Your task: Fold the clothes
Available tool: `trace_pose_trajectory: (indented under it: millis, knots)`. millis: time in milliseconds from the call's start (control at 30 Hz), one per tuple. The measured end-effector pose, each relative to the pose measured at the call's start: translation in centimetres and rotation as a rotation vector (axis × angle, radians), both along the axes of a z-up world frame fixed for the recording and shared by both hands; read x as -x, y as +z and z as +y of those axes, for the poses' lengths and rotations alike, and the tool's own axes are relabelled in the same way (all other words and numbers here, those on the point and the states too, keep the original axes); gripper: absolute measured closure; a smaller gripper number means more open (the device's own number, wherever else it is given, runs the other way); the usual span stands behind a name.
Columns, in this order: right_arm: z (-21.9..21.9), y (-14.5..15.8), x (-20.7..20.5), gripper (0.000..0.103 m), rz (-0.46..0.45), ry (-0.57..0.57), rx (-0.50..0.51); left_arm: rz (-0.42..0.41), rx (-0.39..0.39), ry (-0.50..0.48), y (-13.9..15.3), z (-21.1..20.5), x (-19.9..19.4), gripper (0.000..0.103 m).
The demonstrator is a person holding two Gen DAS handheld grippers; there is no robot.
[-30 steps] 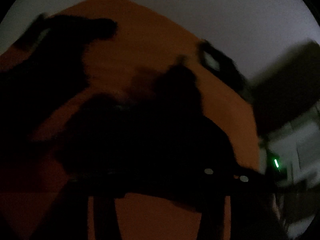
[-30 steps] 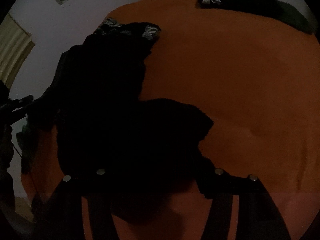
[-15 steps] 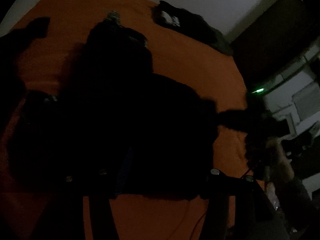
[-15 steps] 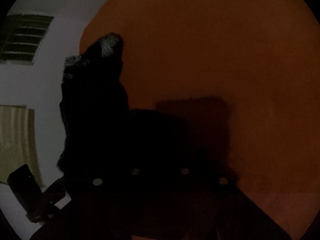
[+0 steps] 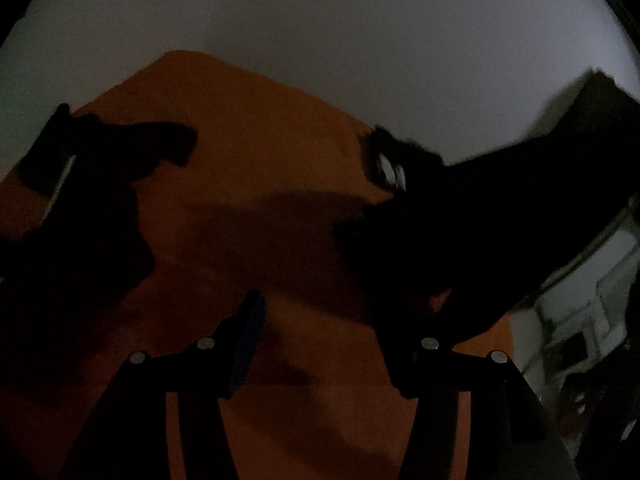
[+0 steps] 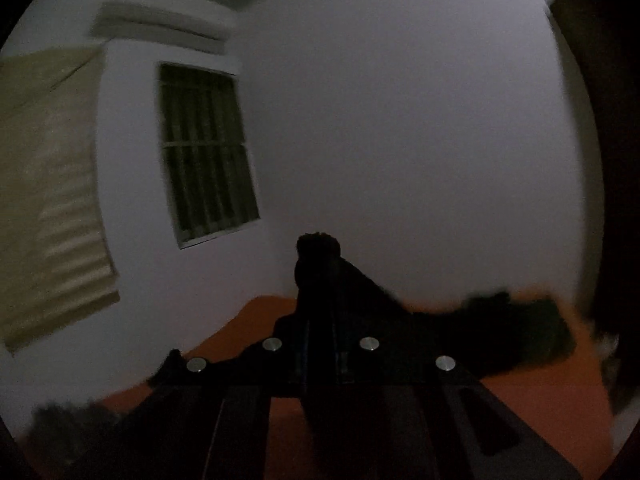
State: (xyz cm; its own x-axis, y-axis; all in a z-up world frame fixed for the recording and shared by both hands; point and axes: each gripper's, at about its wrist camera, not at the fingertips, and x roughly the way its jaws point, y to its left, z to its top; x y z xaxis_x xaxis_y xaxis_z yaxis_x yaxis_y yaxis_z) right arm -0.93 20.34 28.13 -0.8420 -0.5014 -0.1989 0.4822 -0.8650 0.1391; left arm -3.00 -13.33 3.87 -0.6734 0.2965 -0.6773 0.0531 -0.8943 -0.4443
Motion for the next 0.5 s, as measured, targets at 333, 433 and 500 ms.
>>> trace_pose_trajectory:
  millis: [333,433,500]
  knots:
    - [-2.9,-28.3,-6.7,0.095,-0.733,0.159,-0.312,-0.147,-0.066,-0.128,-6.2,2.9,0.8,0.047]
    - [-1.0,-34.4,-10.2,0.095,-0.843,0.105,-0.327,-0.199,-0.065,-0.206,-8.8,6.4,1.6,0.047]
    - [0.6,-36.0,-12.7,0.092,-0.84,0.06,-0.338,-0.237,-0.059,-0.267,-10.8,9.0,1.9,0.047]
